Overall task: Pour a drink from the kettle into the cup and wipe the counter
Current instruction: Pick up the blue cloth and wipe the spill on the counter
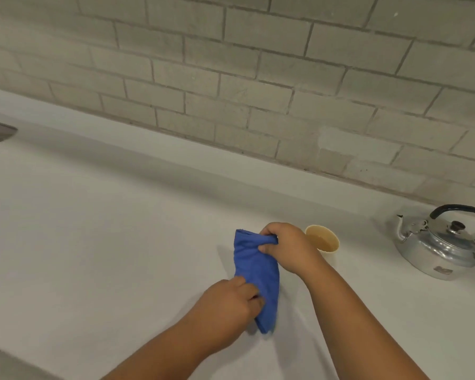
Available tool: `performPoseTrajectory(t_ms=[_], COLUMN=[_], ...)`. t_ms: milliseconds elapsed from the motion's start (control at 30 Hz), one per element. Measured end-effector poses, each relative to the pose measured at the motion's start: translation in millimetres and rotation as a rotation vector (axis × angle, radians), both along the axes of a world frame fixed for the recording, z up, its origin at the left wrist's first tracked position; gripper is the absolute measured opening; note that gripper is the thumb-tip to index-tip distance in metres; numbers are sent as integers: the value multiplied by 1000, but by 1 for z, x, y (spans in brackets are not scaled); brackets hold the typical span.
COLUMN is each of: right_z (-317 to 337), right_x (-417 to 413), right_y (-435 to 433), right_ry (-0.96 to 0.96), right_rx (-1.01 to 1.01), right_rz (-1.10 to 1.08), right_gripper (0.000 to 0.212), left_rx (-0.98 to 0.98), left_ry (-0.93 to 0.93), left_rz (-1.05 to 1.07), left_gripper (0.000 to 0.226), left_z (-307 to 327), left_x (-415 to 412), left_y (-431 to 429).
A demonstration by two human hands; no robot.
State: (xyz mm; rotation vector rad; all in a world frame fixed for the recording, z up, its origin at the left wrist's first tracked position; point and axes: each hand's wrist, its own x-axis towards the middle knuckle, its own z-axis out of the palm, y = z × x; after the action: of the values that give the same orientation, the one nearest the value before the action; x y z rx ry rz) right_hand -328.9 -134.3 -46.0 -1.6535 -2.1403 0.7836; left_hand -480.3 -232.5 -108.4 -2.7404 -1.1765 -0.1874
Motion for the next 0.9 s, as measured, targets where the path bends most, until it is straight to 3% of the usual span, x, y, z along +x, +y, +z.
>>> performPoseTrajectory(t_ms=[167,500,600,767,900], right_z=[-14,-48,-59,-66,-68], right_x=[-70,-153,-161,-158,-154], right_y=[40,83,85,79,66], right_ry=[80,37,-41,-214,-327], right_rx=[-55,-60,-13,121,151], right_rz=[55,44,14,30,114], right_gripper=[8,8,28,45,55], left_rx=[-14,-86,-148,-249,-265], left_ry=[-8,-50,-92,-119,-147], left_rz=[181,373,355,348,333], left_gripper=[37,29,25,61,68], left_z=[4,-11,-11,-20,-33], left_x=[-70,-153,-160,-162,-155], left_y=[13,28,31,32,35])
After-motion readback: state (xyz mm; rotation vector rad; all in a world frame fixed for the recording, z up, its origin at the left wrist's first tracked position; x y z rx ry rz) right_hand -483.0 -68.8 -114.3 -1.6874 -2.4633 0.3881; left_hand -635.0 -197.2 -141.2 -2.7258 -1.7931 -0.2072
